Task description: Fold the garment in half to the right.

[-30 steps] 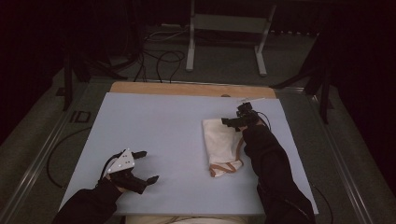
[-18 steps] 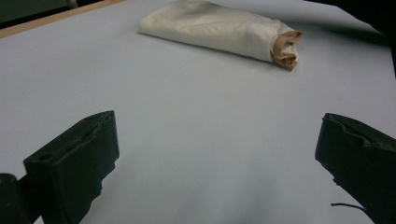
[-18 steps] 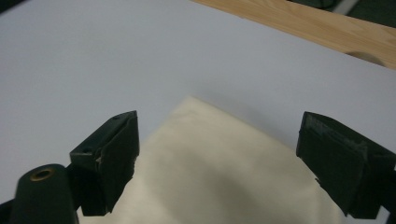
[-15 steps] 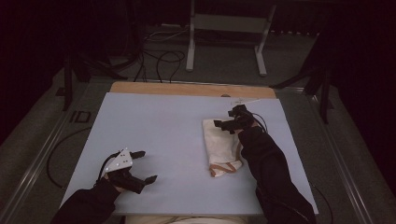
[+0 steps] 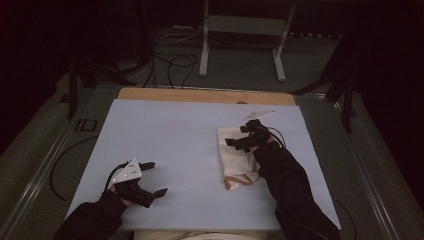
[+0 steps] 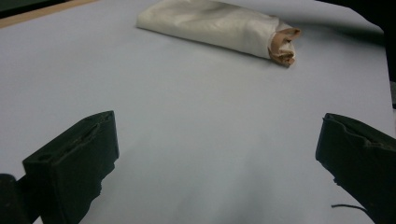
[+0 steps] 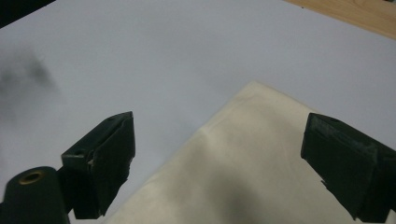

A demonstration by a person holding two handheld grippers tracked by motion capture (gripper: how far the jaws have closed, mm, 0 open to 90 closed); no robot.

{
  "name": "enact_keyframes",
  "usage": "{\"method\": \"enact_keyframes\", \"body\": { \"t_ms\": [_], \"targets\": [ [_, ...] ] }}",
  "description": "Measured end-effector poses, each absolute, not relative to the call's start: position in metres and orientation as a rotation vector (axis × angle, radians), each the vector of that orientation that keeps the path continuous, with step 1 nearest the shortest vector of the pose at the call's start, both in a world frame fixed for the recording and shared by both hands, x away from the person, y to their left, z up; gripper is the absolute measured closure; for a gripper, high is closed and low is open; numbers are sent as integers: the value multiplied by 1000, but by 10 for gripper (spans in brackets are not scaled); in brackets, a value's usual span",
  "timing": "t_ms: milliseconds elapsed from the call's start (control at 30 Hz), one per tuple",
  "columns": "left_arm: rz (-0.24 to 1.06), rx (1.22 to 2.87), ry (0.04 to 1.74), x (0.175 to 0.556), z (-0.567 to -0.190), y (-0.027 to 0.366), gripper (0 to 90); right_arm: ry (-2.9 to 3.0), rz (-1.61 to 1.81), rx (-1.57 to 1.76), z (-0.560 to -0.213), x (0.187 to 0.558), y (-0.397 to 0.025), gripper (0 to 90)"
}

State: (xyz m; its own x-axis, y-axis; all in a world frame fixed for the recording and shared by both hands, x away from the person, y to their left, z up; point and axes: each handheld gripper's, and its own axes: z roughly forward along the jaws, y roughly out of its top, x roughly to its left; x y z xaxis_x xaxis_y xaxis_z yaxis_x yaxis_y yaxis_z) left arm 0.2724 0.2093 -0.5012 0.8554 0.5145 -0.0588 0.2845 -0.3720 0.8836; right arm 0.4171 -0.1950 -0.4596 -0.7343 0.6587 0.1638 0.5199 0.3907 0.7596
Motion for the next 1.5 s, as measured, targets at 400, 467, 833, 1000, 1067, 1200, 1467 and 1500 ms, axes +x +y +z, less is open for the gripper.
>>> {"method": "enact_keyframes", "body": {
  "t_ms": [400, 467, 833, 1000, 1067, 1200, 1467, 1500],
  "targets": [
    [257, 1995, 576, 272, -497, 213, 4, 2461, 1305, 991, -455, 385, -205, 99],
    [270, 1992, 583, 271, -497, 214, 4, 2450, 1320, 978, -456, 378, -207, 97],
    [295, 1986, 599, 268, -493, 226, 4, 2399, 1422, 960, -470, 346, -231, 96],
    [308, 1984, 611, 267, -492, 233, 4, 2393, 1378, 960, -481, 333, -242, 96],
    [311, 1985, 619, 266, -493, 235, 4, 2387, 1341, 948, -484, 329, -244, 96],
    [311, 1995, 630, 265, -495, 239, 4, 2367, 1355, 943, -491, 318, -251, 96],
    [309, 1999, 638, 264, -498, 244, 4, 2326, 1320, 974, -500, 299, -267, 96],
    [313, 2000, 642, 263, -499, 245, 5, 2322, 1323, 999, -501, 297, -269, 96]
  ]
}}
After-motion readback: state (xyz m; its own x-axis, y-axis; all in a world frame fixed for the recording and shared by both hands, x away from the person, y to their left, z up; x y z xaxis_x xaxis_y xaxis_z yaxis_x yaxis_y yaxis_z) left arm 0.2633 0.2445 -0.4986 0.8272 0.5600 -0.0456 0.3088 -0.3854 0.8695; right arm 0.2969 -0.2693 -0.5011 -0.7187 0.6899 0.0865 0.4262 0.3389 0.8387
